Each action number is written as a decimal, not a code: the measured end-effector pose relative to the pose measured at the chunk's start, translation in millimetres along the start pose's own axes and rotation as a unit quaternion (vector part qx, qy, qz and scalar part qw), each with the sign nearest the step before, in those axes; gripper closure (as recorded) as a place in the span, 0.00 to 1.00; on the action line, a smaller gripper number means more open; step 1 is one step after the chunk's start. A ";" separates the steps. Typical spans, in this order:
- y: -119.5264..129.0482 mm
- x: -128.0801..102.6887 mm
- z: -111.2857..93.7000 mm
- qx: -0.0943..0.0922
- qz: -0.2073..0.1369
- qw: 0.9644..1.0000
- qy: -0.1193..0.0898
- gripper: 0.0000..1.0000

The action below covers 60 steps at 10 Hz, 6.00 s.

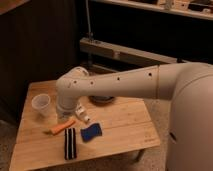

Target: Place the white sponge in the ceramic cup

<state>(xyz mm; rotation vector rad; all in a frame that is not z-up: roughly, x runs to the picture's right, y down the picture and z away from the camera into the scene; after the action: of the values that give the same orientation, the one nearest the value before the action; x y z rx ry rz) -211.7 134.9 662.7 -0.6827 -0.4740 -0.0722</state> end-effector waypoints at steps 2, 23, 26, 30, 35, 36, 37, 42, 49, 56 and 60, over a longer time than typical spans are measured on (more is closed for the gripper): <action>-0.2 -0.3 -0.9 0.001 0.000 1.000 0.000 0.98; -14.9 77.4 -41.4 0.035 -0.084 0.996 0.023 0.95; -10.5 91.3 -33.8 -0.007 -0.116 0.993 0.007 0.66; -0.6 91.0 -28.1 -0.018 -0.133 0.991 0.007 0.47; -0.4 89.3 -27.4 -0.019 -0.134 0.991 0.007 0.47; -0.5 89.7 -27.6 -0.018 -0.134 0.991 0.007 0.47; -0.4 89.2 -27.3 -0.019 -0.134 0.991 0.007 0.47; -0.3 89.8 -27.6 -0.018 -0.134 0.991 0.007 0.47; -0.5 89.6 -28.1 -0.017 -0.133 0.991 0.008 0.47; 6.4 100.5 16.6 -0.026 -0.150 0.988 0.022 0.47; 17.6 116.7 47.1 -0.010 -0.145 0.989 0.023 0.47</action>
<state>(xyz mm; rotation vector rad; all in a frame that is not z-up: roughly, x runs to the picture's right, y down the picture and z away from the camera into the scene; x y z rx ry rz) -122.5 188.2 736.0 -0.6265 -0.5258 -0.3674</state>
